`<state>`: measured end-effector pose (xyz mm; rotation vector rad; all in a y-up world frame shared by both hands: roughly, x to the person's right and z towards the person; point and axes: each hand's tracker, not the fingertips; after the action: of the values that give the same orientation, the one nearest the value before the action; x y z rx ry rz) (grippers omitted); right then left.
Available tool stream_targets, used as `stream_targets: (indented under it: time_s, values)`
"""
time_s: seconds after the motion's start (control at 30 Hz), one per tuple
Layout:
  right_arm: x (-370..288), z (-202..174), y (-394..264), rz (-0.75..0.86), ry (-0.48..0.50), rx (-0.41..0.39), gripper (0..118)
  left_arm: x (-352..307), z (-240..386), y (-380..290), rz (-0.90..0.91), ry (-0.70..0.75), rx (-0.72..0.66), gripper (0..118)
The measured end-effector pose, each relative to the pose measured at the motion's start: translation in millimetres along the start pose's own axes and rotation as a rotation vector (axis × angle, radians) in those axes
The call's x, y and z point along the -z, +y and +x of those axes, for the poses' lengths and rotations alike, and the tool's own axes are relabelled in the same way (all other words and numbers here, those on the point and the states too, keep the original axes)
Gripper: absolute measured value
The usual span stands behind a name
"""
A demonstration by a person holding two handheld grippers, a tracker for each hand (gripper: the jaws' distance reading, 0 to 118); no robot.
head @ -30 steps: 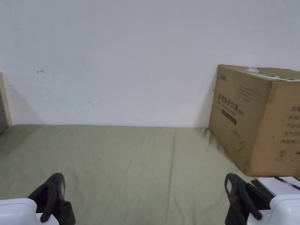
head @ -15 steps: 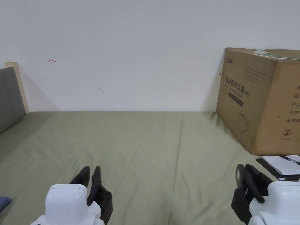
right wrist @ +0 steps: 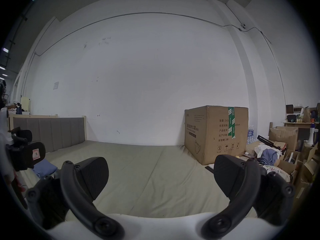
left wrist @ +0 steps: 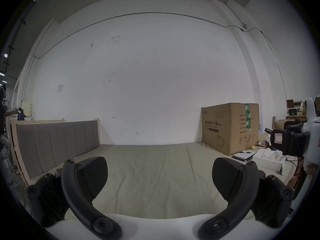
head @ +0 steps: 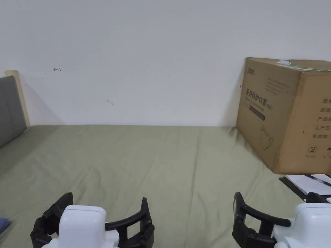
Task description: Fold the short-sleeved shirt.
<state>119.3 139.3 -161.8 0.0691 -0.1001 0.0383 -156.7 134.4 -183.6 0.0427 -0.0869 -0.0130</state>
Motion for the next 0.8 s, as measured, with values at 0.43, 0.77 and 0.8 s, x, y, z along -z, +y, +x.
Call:
stream_targets:
  time_s: [0.43,0.77,0.8]
  values:
    - [5.7,-8.4,-0.9,-0.039,0.035,-0.007,118,5.7,-6.1,10.3,0.005,0.069,0.002,117]
    - [10.4,-15.3,-1.0,-0.057,0.050,-0.027,118,4.7,-13.0,4.8,0.000,0.000,-0.017,117]
    - [10.7,-15.8,-0.4,-0.056,0.052,-0.031,118,4.9,-13.3,5.1,0.001,0.003,-0.015,117]
